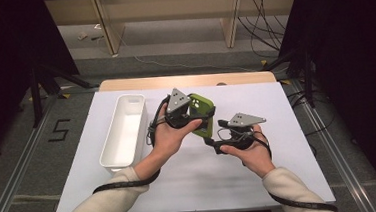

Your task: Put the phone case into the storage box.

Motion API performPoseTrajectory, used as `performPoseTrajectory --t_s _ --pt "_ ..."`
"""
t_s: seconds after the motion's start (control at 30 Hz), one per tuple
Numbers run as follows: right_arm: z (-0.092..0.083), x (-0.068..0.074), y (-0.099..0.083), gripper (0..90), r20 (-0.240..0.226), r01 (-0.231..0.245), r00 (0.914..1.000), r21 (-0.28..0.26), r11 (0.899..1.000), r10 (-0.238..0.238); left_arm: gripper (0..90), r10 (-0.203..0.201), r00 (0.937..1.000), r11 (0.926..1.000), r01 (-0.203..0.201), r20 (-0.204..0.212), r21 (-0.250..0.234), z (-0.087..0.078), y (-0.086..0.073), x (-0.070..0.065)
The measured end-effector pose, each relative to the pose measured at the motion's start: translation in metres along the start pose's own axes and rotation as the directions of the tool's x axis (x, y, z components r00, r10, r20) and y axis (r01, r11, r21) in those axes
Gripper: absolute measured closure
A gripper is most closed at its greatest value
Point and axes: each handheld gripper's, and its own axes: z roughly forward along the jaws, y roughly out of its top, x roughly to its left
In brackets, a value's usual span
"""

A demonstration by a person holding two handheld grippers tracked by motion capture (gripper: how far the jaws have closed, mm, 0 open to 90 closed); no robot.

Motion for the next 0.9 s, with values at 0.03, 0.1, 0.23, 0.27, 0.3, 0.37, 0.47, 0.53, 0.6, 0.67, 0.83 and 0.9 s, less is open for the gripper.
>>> performPoseTrajectory --t_s 0.03,0.1,0.23,0.27,0.3,0.37,0.47,0.53,0.6,0.67,0.83,0.9 --pt "-0.001 -0.001 0.0 15.4 0.0 0.004 1.0 0.0 1.0 -0.004 16.2 0.001 1.0 1.0 -0.001 0.0 0.001 0.0 0.0 0.0" --pt "-0.003 -0.002 0.0 15.4 0.002 0.004 1.0 -0.007 1.0 -0.004 16.2 -0.001 1.0 1.0 0.001 -0.002 0.003 -0.001 -0.002 0.001" --pt "-0.009 -0.005 -0.002 15.2 0.004 0.006 1.0 -0.013 1.0 -0.006 16.2 0.003 1.0 1.0 -0.003 -0.003 0.005 -0.003 -0.002 0.002" --pt "-0.011 -0.005 -0.002 15.3 0.002 0.006 1.0 -0.016 1.0 -0.006 16.1 0.0 1.0 1.0 0.0 -0.006 0.005 -0.003 -0.002 0.002" --pt "-0.012 -0.005 -0.003 15.3 0.005 0.009 1.0 -0.018 1.0 -0.009 16.2 0.001 1.0 1.0 -0.001 -0.007 0.005 -0.004 -0.002 0.003" --pt "-0.015 -0.006 -0.003 15.2 0.007 0.013 0.9999 -0.026 1.0 -0.013 16.2 0.003 1.0 1.0 -0.003 -0.007 0.004 -0.006 -0.001 0.003" --pt "-0.019 -0.007 -0.004 15.3 0.009 0.018 0.9998 -0.036 0.999 -0.017 16.2 0.007 0.9999 1.0 -0.007 -0.007 -0.001 -0.008 0.0 0.004" --pt "-0.022 -0.007 -0.005 15.3 0.01 0.019 0.9998 -0.038 0.999 -0.018 16.2 0.01 0.9999 0.9999 -0.01 -0.006 -0.001 -0.01 0.001 0.004" --pt "-0.024 -0.008 -0.006 15.3 0.01 0.021 0.9997 -0.04 0.999 -0.021 16.2 0.017 0.9998 0.9999 -0.017 -0.009 -0.002 -0.012 0.001 0.006" --pt "-0.025 -0.008 -0.006 15.2 0.007 0.02 0.9998 -0.046 0.999 -0.019 16.2 0.015 0.9998 0.9999 -0.015 -0.012 0.0 -0.014 0.0 0.007" --pt "-0.03 -0.009 -0.007 15.3 0.013 0.022 0.9997 -0.052 0.998 -0.021 16.2 0.012 0.9997 0.9999 -0.012 -0.022 0.001 -0.017 0.0 0.011" --pt "-0.031 -0.01 -0.008 15.3 0.017 0.022 0.9996 -0.053 0.998 -0.021 16.2 0.013 0.9996 0.9999 -0.013 -0.024 0.002 -0.019 0.0 0.012"
